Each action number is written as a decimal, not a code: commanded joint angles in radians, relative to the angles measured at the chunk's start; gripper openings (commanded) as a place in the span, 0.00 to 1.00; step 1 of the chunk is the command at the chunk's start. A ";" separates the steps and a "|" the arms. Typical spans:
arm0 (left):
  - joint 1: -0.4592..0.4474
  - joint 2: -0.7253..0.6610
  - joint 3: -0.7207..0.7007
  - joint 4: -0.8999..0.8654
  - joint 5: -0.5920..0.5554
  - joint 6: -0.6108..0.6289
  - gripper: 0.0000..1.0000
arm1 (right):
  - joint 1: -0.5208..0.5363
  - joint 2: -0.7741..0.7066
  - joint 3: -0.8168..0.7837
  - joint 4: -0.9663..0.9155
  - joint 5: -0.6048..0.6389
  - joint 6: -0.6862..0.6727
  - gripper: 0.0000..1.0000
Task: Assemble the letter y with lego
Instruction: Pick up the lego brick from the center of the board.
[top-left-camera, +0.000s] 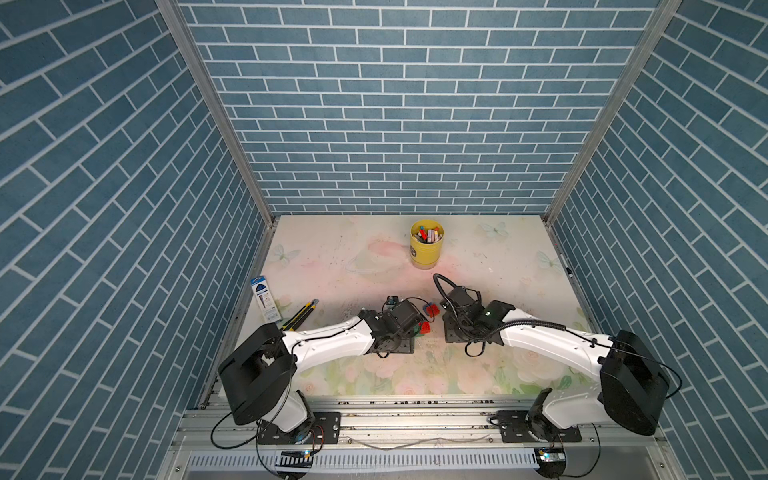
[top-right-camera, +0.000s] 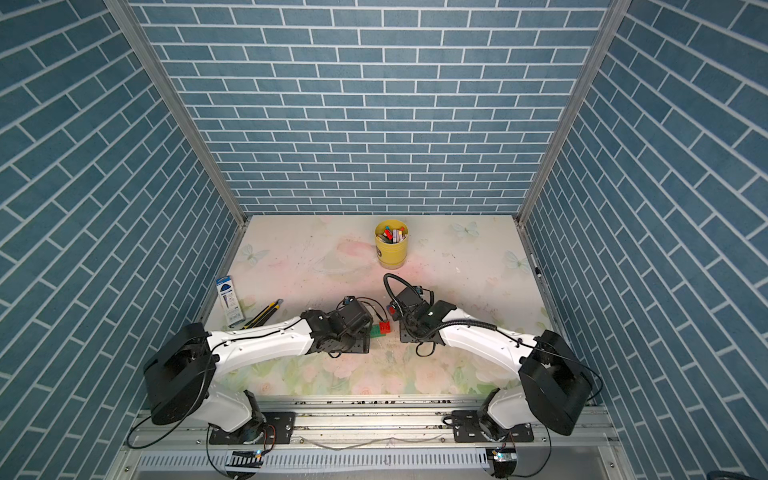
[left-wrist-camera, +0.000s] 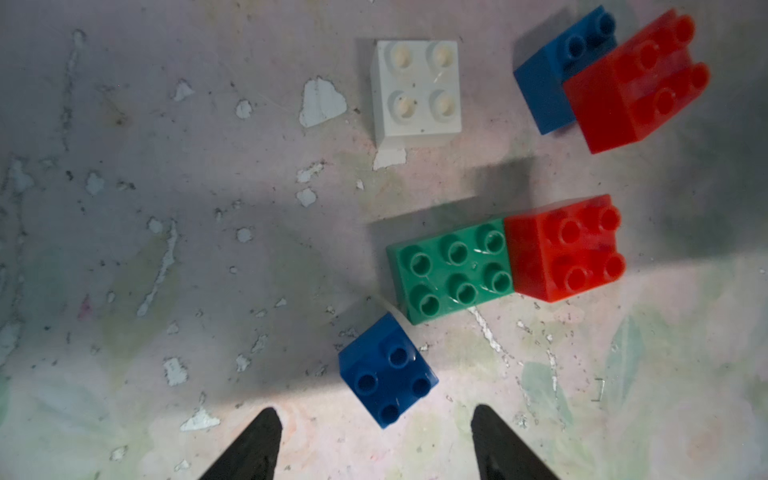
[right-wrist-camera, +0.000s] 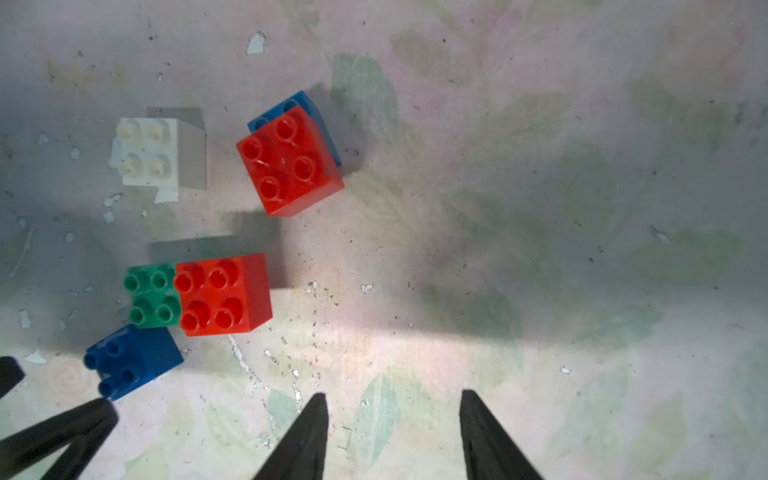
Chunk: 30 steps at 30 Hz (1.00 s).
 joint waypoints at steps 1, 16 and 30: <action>-0.015 0.028 0.026 -0.043 -0.046 -0.040 0.76 | -0.019 -0.041 -0.023 -0.006 -0.005 -0.014 0.53; -0.040 0.128 0.058 -0.069 -0.138 -0.096 0.68 | -0.048 -0.103 -0.062 -0.017 -0.014 -0.028 0.51; -0.032 0.060 0.037 -0.156 -0.212 -0.047 0.58 | -0.061 -0.101 -0.055 -0.020 -0.018 -0.035 0.51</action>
